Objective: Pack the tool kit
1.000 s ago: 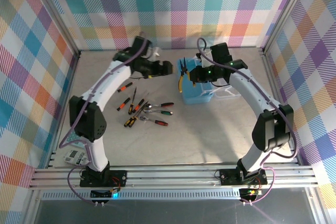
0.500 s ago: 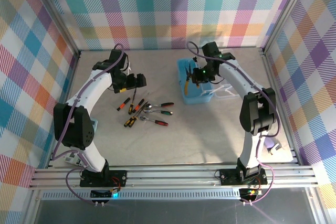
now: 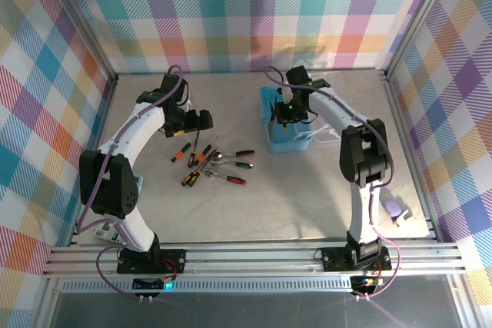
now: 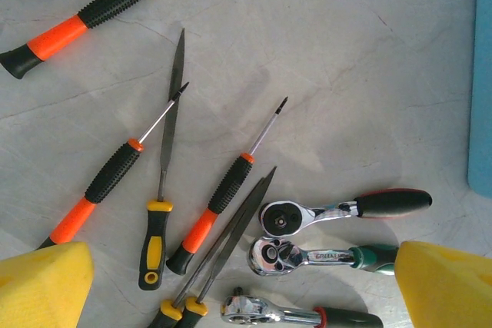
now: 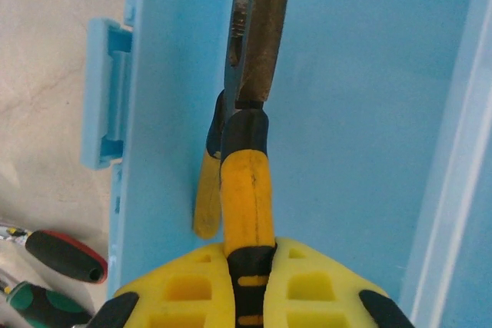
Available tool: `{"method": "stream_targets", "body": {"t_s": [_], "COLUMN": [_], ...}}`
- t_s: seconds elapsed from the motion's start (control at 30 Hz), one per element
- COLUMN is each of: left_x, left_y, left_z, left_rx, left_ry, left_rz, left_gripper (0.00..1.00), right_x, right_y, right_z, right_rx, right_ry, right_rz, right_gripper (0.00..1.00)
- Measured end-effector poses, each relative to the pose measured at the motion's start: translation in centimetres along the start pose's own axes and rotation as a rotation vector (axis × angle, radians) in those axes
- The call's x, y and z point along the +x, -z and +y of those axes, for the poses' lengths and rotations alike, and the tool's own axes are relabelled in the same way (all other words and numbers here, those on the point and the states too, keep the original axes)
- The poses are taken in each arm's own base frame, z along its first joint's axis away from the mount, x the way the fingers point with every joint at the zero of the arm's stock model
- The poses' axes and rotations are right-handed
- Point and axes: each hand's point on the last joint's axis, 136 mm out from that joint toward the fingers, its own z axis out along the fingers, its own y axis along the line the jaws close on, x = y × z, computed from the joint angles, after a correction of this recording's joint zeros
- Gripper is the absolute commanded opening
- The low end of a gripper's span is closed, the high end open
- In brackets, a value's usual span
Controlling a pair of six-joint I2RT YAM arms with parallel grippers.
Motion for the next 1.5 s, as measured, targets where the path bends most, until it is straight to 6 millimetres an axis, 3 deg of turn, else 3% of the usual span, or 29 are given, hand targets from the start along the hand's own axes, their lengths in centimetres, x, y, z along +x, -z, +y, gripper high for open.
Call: {"method": "stream_targets", "body": {"t_s": [0.2,0.5,0.67,0.83,0.97,1.1,1.17,1.3,1.5], "left_x": [0.3,1.6,5.4,10.6,13.0,13.7,13.9,14.3,14.4], "left_y": [-0.5,-0.6,-0.9,-1.5,-2.6,-3.9,-5.1,-7.1,-8.3], "left_z": [0.6,1.0,-0.3,-1.7,-2.8,-4.3,-4.5,-3.8,-2.7], "left_rx": [-0.027,-0.082,-0.087,-0.066,-0.083,-0.088,-0.102,-0.154,-0.223], "left_ry": [-0.008,-0.036,-0.041,0.104,0.225,0.326,0.373,0.451,0.507], "left_rz": [0.018,0.056,0.108,0.159,0.186,0.188,0.199,0.208,0.191], "left_gripper": [1.00,1.00,0.94,0.92,0.81,0.67,0.64,0.59,0.53], "right_x": [-0.7,-3.5,-4.7,-3.8,-2.5,-0.6,0.2,1.6,4.4], "right_y": [-1.0,1.2,2.6,4.1,6.8,9.5,10.2,10.2,9.7], "right_z": [0.8,2.5,3.7,6.4,7.9,8.3,8.0,6.5,4.9], "right_rx": [-0.006,-0.023,-0.020,-0.035,-0.053,-0.065,-0.050,0.016,0.066], "right_ry": [-0.002,0.029,0.076,0.162,0.212,0.261,0.282,0.302,0.312], "right_rz": [-0.003,-0.077,-0.112,-0.110,-0.136,-0.158,-0.156,-0.134,-0.083], "right_gripper": [0.34,0.72,0.99,0.99,0.99,0.99,0.99,0.99,0.99]}}
